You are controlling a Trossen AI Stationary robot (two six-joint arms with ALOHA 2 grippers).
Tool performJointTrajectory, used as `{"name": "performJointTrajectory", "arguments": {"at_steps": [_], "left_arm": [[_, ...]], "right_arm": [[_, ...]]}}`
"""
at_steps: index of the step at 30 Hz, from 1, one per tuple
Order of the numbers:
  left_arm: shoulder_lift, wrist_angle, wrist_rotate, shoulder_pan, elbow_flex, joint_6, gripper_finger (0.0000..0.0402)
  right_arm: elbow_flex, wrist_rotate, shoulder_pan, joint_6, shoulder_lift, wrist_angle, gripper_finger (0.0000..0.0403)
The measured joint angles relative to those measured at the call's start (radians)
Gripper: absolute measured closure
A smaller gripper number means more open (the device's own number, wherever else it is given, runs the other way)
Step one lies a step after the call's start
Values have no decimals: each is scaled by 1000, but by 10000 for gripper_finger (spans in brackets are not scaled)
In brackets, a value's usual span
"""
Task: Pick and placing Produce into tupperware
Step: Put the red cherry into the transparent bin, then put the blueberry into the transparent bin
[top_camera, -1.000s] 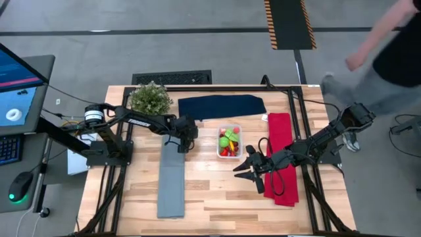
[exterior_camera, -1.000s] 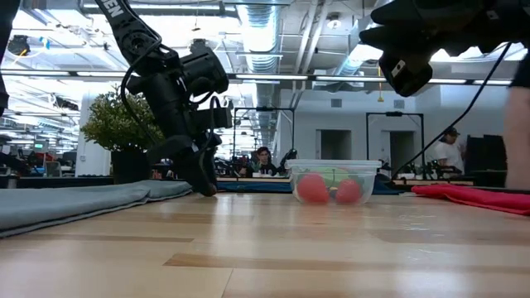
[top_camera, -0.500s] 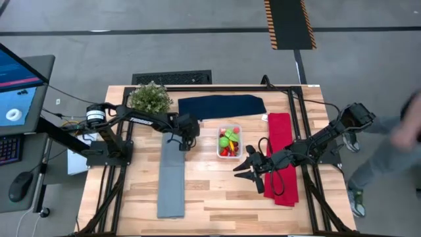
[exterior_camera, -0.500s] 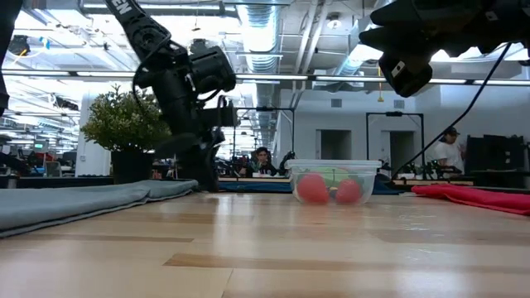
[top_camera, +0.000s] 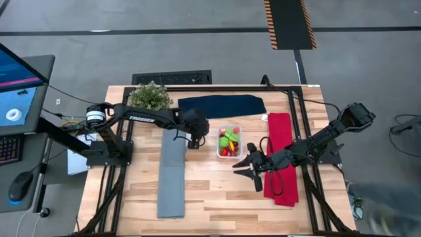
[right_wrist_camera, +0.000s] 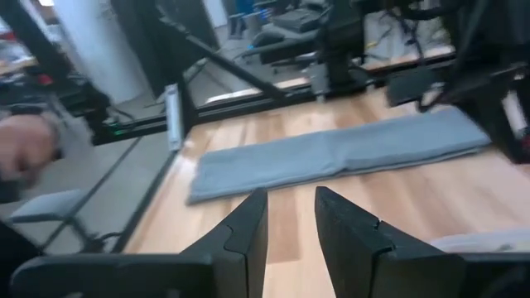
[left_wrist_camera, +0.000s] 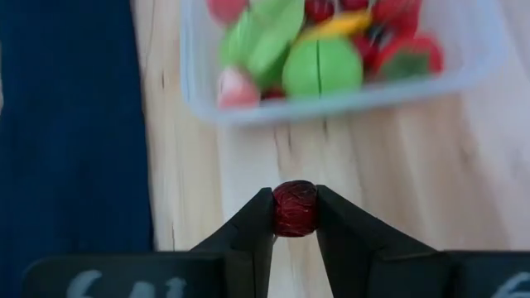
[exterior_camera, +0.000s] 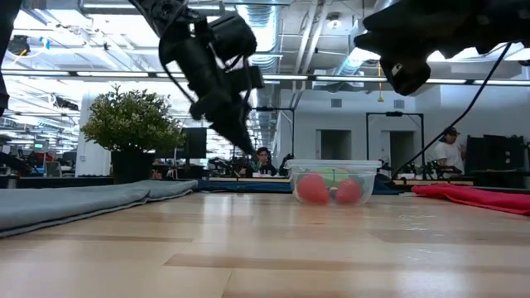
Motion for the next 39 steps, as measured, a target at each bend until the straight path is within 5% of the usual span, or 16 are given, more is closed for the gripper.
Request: {"name": "performJointTrajectory", "arguments": {"at_steps": [6, 13, 21, 27, 33, 39], "left_arm": [[-1, 79, 60, -21, 42, -12, 328], [54, 183, 245, -29, 80, -93, 329], [176, 161, 221, -47, 174, -123, 321], [200, 153, 247, -49, 179, -122, 271], [197, 160, 190, -45, 180, -84, 209], [123, 62, -42, -34, 181, 19, 196]], "right_arm": [[0, 9, -37, -10, 0, -7, 278], [0, 9, -29, -68, 0, 28, 278], [0, 9, 3, -106, -36, 44, 278], [0, 9, 31, -120, -53, 37, 278], [0, 9, 32, -113, -51, 26, 278], [0, 10, 35, -108, -50, 25, 278]]}}
